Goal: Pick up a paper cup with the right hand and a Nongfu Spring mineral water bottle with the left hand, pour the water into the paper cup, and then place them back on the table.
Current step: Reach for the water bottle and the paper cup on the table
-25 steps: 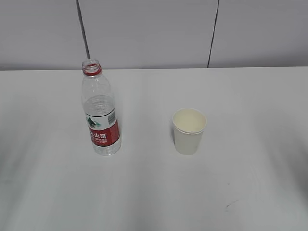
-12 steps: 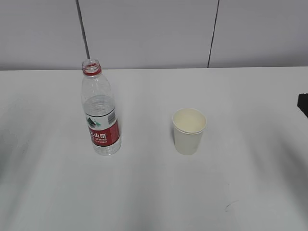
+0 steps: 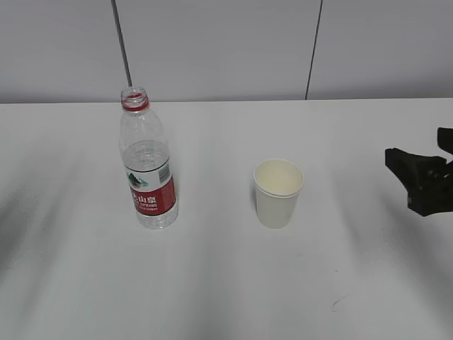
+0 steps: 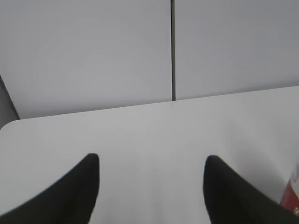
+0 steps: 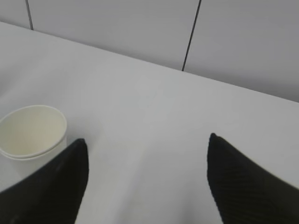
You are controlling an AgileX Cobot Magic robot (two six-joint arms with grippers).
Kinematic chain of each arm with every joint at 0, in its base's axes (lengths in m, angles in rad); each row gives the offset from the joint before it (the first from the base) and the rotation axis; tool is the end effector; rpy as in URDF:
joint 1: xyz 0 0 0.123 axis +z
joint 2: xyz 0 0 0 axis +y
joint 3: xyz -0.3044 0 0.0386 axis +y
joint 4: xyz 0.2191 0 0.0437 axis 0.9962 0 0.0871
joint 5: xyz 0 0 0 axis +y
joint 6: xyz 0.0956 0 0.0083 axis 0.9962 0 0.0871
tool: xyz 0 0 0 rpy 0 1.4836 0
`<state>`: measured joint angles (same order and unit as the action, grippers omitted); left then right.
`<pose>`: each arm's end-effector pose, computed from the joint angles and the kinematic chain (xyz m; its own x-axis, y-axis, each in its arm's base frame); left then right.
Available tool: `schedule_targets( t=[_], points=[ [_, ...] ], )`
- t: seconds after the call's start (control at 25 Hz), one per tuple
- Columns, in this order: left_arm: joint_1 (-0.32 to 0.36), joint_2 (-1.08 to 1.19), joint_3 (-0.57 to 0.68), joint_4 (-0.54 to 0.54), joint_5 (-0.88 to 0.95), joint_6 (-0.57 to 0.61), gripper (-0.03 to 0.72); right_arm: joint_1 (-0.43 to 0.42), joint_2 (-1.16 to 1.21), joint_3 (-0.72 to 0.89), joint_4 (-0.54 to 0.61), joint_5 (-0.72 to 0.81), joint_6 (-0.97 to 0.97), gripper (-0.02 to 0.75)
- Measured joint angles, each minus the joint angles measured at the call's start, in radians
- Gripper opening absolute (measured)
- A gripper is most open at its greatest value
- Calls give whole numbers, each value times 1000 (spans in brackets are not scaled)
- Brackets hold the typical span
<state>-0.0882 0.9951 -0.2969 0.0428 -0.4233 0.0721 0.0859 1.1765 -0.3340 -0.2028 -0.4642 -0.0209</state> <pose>0.1561 -0.0155 0.2740 -0.1734 0.1266 -0.9767 0.1253 0.9865 0.1057 0.1870 0.0248 0.2562 -0.2533 -0.2231 -0.9413 -0.2269 0.9596 -0.1664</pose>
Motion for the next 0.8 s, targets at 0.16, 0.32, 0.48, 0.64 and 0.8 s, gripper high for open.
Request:
schedule_targets(
  t=[0.16, 0.32, 0.48, 0.64, 0.8],
  points=[
    [-65, 74, 0, 4, -39, 0, 439, 0, 130, -23, -44, -89, 8, 590],
    [-131, 167, 0, 7, -106, 0, 439, 0, 256, -41, -59, -221, 21, 590],
    [-151, 251, 0, 11, -147, 0, 439, 0, 351, -65, -107, -268, 21, 590],
    [-151, 297, 0, 13, -177, 0, 439, 0, 414, -76, -161, -302, 55, 590],
    [-151, 342, -1, 48, -227, 0, 439, 0, 487, -81, -216, -358, 64, 590]
  ],
)
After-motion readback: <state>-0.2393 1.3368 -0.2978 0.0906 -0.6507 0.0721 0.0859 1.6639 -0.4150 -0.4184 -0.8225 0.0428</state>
